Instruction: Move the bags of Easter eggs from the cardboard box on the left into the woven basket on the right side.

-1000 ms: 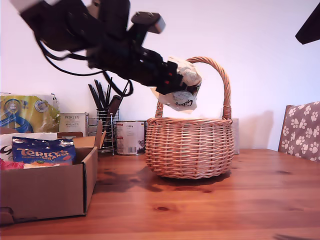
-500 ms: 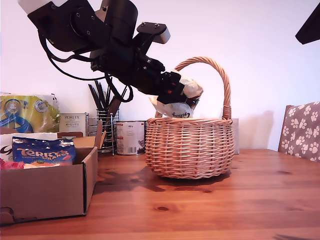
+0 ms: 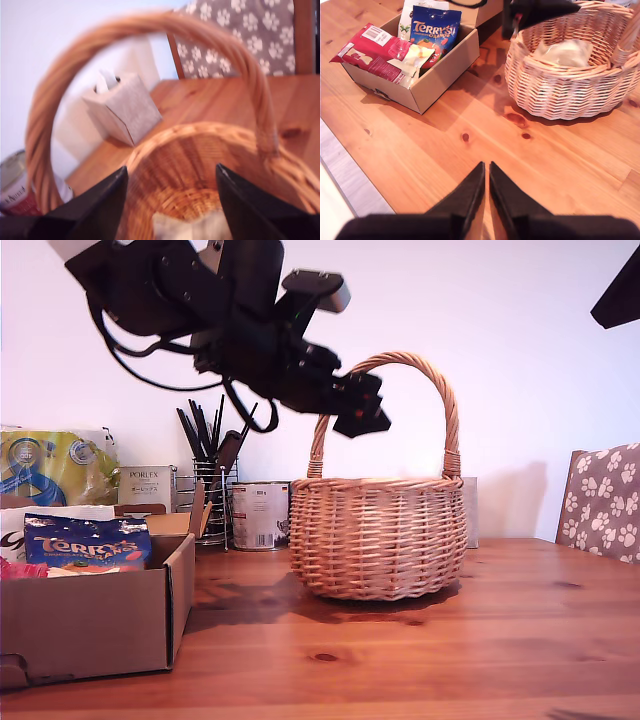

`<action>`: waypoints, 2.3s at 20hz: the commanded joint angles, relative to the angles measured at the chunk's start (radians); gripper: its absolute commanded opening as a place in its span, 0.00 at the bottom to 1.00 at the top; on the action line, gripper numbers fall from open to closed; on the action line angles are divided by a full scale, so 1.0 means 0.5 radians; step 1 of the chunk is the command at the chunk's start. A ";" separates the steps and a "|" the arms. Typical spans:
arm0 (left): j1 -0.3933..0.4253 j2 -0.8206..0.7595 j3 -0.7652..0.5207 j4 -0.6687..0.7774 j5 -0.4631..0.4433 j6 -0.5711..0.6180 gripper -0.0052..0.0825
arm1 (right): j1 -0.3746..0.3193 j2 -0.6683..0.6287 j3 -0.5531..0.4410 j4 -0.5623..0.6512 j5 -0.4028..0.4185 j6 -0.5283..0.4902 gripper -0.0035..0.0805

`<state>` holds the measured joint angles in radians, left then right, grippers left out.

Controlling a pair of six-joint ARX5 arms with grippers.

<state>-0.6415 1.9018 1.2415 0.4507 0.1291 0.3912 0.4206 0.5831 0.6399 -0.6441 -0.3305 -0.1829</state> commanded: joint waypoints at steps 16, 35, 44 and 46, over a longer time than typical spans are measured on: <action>0.253 -1.538 -0.867 -1.315 0.012 -0.192 0.03 | 0.008 0.006 0.007 0.017 0.007 -0.004 0.03; 0.909 -1.659 -0.680 -2.596 0.259 0.462 0.03 | 0.130 0.006 0.007 0.019 -0.459 0.021 0.03; 0.991 -1.391 -0.607 -2.678 0.249 0.514 0.03 | 0.233 0.051 0.007 0.201 -0.362 0.154 0.03; 1.001 -1.369 -0.603 -2.706 0.248 0.569 0.03 | 0.233 0.063 0.007 0.202 -0.362 0.154 0.03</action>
<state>-0.1459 1.2049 0.9371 -0.8982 0.2523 0.6621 0.5346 0.6147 0.6399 -0.5526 -0.5129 -0.1055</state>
